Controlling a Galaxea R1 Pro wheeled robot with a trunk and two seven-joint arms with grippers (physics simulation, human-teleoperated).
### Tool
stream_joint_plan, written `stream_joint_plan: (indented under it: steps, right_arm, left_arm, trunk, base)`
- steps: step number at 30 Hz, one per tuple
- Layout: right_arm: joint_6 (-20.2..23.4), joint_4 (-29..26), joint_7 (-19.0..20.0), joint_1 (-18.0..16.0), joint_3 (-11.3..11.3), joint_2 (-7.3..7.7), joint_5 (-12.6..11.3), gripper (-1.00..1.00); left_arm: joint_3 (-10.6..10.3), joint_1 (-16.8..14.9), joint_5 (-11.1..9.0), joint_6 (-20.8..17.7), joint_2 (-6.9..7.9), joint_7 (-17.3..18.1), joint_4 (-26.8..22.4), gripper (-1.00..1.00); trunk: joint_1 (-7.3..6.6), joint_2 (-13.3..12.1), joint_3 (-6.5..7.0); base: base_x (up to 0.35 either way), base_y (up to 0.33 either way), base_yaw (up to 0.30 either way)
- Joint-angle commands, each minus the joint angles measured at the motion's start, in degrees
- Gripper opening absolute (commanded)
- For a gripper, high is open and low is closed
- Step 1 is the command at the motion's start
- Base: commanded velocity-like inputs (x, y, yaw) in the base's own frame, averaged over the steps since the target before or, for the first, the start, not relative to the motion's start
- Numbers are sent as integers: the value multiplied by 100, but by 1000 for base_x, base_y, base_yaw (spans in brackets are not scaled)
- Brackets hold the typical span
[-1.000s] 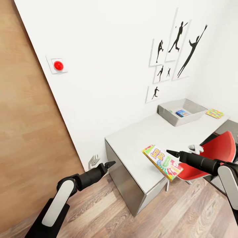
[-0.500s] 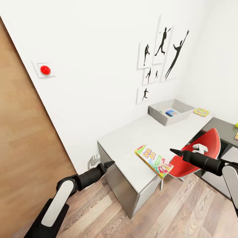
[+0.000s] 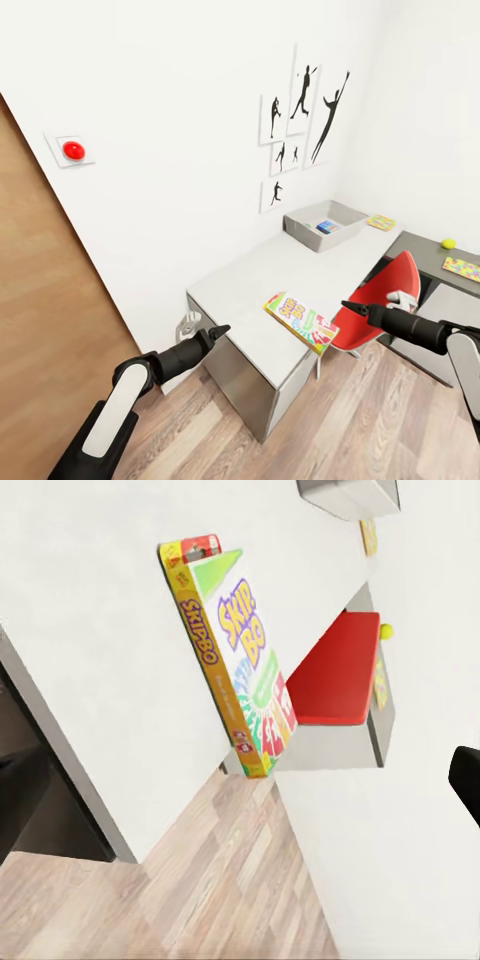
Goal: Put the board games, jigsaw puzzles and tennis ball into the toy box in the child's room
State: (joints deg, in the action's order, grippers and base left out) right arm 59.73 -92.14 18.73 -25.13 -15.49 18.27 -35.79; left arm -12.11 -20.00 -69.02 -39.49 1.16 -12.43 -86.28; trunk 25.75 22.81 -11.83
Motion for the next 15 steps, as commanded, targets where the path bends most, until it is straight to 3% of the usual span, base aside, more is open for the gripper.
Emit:
stream_joint_plan:
  steps: [1, 4, 7, 15]
  right_arm:
    - [27, 82, 56, -28, -7, -7, 52, 100]
    - [27, 157, 55, -40, -7, -9, 50, 100]
    - [27, 686, 53, -133, -39, -20, 45, 100]
    - [27, 1584, 54, -431, -215, -40, 40, 100]
  left_arm:
    - [-10, -4, -60, 5, 2, -51, -4, 100]
    - [-13, -4, -61, 8, -5, -53, -4, 100]
    - [-97, -61, -6, 12, -74, -75, -62, 100]
    - [-269, -403, 47, -50, -213, -185, -314, 100]
  trunk:
    - [4, 11, -4]
    - [4, 11, 19]
    - [4, 11, 41]
    - [4, 11, 101]
  base:
    - [0, 272, -207]
    - [0, 274, -207]
    - [0, 262, -207]
    - [0, 124, -208]
